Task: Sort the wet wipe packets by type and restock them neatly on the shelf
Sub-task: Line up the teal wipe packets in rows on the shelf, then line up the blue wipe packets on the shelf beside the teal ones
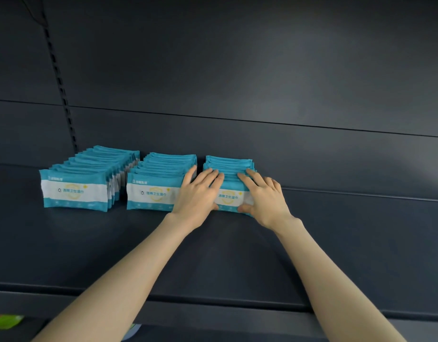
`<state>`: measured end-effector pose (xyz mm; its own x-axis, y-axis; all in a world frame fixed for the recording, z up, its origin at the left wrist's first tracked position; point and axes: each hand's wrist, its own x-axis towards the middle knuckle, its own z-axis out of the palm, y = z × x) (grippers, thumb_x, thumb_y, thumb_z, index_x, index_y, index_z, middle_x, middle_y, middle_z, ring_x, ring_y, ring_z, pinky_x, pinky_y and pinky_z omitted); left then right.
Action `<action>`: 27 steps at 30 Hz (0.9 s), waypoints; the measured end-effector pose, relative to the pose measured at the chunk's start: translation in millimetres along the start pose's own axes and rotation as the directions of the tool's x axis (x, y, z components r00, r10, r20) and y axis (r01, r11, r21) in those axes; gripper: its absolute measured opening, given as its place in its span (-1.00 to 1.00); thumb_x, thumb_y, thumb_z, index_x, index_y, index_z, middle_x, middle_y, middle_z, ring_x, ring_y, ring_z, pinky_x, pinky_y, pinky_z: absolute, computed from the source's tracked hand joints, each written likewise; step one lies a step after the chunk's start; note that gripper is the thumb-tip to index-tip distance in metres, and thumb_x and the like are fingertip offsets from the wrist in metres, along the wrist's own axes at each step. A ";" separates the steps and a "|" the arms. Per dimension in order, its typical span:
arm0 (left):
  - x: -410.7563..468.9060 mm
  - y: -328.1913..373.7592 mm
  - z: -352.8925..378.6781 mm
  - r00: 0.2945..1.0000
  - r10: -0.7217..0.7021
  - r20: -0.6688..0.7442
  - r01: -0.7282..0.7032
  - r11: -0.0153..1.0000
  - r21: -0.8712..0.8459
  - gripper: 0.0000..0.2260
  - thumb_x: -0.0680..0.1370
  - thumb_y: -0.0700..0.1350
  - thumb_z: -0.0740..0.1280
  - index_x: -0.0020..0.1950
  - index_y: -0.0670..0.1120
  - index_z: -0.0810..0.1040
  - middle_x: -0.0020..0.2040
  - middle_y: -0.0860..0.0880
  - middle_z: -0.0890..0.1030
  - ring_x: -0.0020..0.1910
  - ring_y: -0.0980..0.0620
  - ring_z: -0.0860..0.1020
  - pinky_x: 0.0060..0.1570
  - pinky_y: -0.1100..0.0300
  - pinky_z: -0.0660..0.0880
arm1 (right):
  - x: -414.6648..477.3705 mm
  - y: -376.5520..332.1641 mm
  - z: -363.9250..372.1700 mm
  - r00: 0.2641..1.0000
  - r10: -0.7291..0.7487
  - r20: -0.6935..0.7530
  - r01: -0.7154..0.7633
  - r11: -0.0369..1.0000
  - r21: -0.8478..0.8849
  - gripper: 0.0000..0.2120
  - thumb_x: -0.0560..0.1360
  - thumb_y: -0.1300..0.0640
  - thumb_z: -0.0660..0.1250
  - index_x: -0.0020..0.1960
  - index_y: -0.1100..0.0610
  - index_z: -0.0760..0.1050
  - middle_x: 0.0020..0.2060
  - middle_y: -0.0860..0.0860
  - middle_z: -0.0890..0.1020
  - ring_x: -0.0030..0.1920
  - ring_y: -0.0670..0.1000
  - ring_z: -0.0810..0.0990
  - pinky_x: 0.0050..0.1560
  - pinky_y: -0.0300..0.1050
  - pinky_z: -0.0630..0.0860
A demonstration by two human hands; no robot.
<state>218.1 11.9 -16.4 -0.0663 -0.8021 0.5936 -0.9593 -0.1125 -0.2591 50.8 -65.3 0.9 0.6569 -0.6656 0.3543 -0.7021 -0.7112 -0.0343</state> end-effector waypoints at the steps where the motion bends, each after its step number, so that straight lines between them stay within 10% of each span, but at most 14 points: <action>1: 0.0 0.2 -0.3 1.000 -0.008 0.010 0.008 1.000 0.007 -0.22 0.05 0.05 0.66 0.21 -0.18 0.58 0.16 -0.10 0.63 0.19 -0.06 0.58 0.26 -0.12 0.37 | 0.0 0.0 -0.1 1.000 0.002 0.003 -0.002 1.000 -0.009 -0.22 0.49 -0.09 0.34 0.55 -0.02 -0.02 0.53 -0.01 0.07 0.45 0.11 0.17 0.47 -0.02 -0.03; 9: 2.3 2.9 -18.4 0.976 -0.021 0.217 0.014 0.999 0.030 -0.32 0.58 0.05 0.25 0.56 -0.12 -0.03 0.56 -0.05 0.07 0.55 -0.02 -0.04 0.44 -0.10 -0.30 | -2.1 -3.3 -6.9 0.997 0.031 0.075 -0.030 0.999 -0.010 -0.21 0.48 -0.13 0.33 0.55 -0.01 -0.03 0.53 0.02 0.03 0.47 0.15 0.08 0.48 0.05 -0.06; 17: 3.9 16.1 -90.6 0.996 -0.034 0.077 0.052 0.969 -0.243 -0.59 0.60 0.03 0.23 0.43 -0.05 0.34 0.37 -0.02 0.42 0.38 -0.01 0.31 0.45 0.01 0.04 | -38.6 -3.6 -61.4 0.993 0.100 -0.062 -0.089 0.983 0.163 -0.45 0.55 0.02 0.29 0.48 0.08 0.23 0.50 0.09 0.16 0.45 0.16 0.19 0.38 0.01 0.18; 21: -9.7 56.9 -140.7 0.985 -0.117 -0.128 0.044 0.884 -0.465 -0.73 0.57 -0.02 0.30 0.24 -0.08 0.53 0.09 0.00 0.62 0.10 -0.05 0.55 0.07 0.04 0.45 | -97.0 10.9 -98.7 0.958 0.160 -0.236 -0.096 0.961 0.261 -0.65 0.57 0.02 0.27 0.32 0.09 0.43 0.23 0.02 0.51 0.18 0.11 0.50 0.10 -0.02 0.43; 27: -52.6 161.8 -167.3 0.978 -0.128 -0.165 -0.003 0.783 -0.623 -0.81 0.51 0.01 0.33 0.03 -0.05 0.60 -0.23 0.10 0.62 -0.25 0.06 0.59 -0.19 0.01 0.56 | -215.1 62.3 -115.7 0.899 0.221 -0.378 -0.079 0.931 0.356 -0.82 0.55 0.07 0.30 0.09 0.13 0.56 -0.05 -0.02 0.63 -0.04 0.01 0.61 -0.04 0.00 0.51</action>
<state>20.4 134.0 37.9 0.0126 -0.6729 0.7397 -0.9214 0.2794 0.2699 -166.0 59.7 30.7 0.3311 -0.6699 0.6645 -0.6083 -0.6899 -0.3924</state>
